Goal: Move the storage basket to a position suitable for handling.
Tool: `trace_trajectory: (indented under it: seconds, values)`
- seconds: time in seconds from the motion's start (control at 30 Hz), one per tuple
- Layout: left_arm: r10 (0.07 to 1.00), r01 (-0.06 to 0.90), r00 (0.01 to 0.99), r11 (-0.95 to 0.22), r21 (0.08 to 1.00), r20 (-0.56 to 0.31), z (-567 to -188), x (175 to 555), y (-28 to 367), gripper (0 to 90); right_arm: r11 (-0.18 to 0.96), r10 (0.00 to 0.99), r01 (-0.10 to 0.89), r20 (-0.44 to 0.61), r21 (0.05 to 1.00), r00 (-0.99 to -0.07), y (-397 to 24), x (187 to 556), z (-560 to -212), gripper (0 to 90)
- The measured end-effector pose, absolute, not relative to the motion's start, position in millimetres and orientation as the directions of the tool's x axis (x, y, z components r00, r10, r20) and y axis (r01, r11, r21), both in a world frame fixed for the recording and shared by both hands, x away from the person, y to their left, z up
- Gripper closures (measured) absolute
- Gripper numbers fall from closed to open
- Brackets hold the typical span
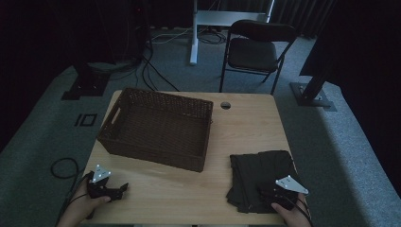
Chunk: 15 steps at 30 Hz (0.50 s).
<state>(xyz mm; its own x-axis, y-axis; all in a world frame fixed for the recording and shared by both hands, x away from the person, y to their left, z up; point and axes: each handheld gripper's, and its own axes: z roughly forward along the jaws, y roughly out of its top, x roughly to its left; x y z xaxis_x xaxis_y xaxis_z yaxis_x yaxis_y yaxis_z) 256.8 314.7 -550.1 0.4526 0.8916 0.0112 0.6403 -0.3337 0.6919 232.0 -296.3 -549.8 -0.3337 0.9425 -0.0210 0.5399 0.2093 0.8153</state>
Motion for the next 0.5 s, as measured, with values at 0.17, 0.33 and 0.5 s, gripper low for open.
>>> trace_trajectory:
  seconds: [0.17,0.33,0.5]
  values:
    - [0.883,0.634,0.469,-0.337,0.696,0.001,-549.6,256.1,318.9,5.3,0.209,0.942,0.542,-0.019,0.814,-0.335,-295.6,232.0,-546.7,13.2]
    - [0.887,0.636,0.46,-0.312,0.706,-0.023,-549.4,256.6,322.8,6.3,0.191,0.942,0.547,0.004,0.815,-0.336,-293.4,233.8,-543.1,13.1]
    - [0.891,0.636,0.453,-0.306,0.709,-0.021,-546.8,258.8,329.5,6.3,0.182,0.941,0.539,0.013,0.822,-0.339,-286.1,238.1,-537.1,13.2]
